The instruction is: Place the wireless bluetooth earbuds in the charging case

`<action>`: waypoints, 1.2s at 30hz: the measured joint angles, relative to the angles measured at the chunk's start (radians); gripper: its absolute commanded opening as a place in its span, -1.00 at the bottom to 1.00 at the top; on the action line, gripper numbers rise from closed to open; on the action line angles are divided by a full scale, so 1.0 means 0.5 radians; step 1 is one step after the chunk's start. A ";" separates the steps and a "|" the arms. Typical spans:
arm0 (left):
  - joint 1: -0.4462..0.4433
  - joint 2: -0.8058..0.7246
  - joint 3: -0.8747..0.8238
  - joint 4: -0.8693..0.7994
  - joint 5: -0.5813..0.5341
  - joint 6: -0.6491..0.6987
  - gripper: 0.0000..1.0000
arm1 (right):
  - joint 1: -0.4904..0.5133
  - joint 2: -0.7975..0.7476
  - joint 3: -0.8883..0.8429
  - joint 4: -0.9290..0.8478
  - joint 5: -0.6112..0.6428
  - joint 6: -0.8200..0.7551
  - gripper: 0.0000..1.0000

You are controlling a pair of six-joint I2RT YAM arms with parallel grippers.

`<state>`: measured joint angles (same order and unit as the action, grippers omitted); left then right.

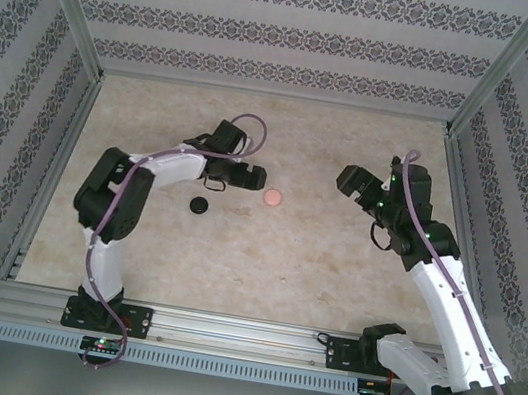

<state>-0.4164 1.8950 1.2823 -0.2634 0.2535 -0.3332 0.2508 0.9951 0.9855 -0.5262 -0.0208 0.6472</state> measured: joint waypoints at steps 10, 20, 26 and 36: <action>0.013 -1.117 -0.632 0.517 -0.532 0.406 0.99 | -0.053 0.037 -0.243 0.465 0.875 -0.472 0.96; 0.317 -1.530 -1.410 0.970 -0.896 0.700 0.99 | -0.156 0.510 -0.806 1.372 1.104 -1.014 0.96; 0.487 -1.454 -1.809 1.408 -0.970 0.764 0.99 | -0.185 0.691 -1.015 1.910 1.043 -1.181 0.97; 0.706 -0.837 -1.917 2.123 -0.728 0.757 0.99 | -0.306 0.851 -1.279 2.643 0.717 -1.250 0.96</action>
<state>-0.0635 1.4765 0.3241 0.7979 -0.1104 0.0452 0.0978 1.4204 0.3458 0.7952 0.3378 0.0219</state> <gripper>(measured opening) 0.994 0.982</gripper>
